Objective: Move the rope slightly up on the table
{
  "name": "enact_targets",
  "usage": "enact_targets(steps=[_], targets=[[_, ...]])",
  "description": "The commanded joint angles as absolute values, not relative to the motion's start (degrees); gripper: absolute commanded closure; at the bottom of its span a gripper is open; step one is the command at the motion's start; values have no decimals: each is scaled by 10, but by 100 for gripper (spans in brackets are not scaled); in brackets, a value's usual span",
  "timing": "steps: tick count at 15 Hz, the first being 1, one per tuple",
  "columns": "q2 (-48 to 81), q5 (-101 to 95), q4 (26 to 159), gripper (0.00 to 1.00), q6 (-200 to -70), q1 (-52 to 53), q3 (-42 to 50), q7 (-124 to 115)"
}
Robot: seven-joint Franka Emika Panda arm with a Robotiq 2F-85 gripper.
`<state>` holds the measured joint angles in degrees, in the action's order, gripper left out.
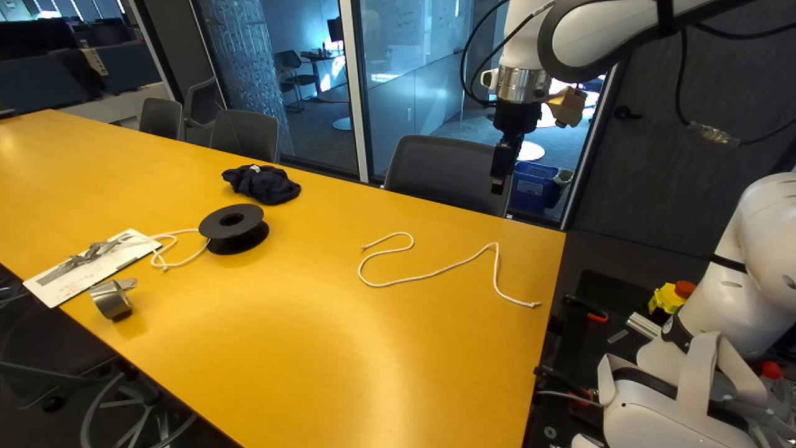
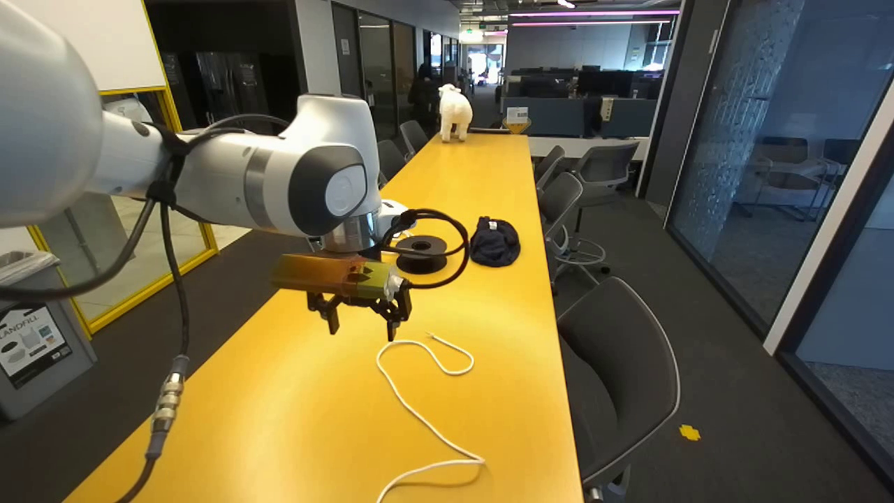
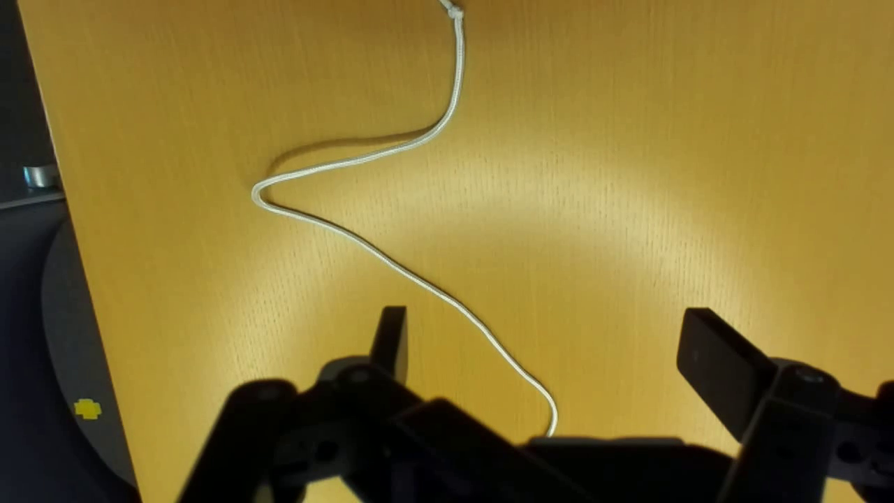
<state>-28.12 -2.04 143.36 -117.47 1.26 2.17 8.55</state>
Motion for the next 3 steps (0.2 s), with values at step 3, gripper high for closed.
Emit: enact_targets(steps=[3], targets=[[-281,-20,1433,0,-1173,12,21,86]])
